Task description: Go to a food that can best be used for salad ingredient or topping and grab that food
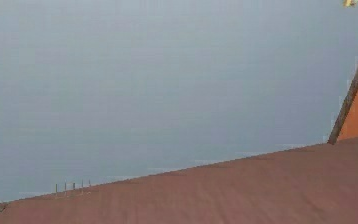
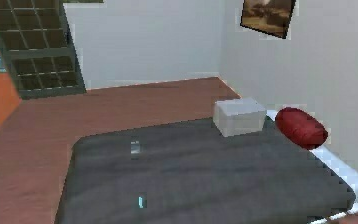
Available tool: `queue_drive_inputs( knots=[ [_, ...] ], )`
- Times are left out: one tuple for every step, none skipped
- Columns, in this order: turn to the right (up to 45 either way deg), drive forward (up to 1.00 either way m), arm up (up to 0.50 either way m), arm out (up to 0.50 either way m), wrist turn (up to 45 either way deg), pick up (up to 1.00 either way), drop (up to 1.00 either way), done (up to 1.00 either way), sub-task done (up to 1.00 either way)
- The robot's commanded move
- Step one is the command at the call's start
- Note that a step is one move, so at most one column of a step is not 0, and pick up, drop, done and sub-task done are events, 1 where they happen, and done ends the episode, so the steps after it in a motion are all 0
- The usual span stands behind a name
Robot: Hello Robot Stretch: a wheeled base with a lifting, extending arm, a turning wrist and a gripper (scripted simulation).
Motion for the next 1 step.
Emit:
queue_drive_inputs(
  knots=[
    [0.0, 0.60, 0.00, 0.00, 0.0, 0.00, 0.00, 0.00, 0.00]
  ],
)
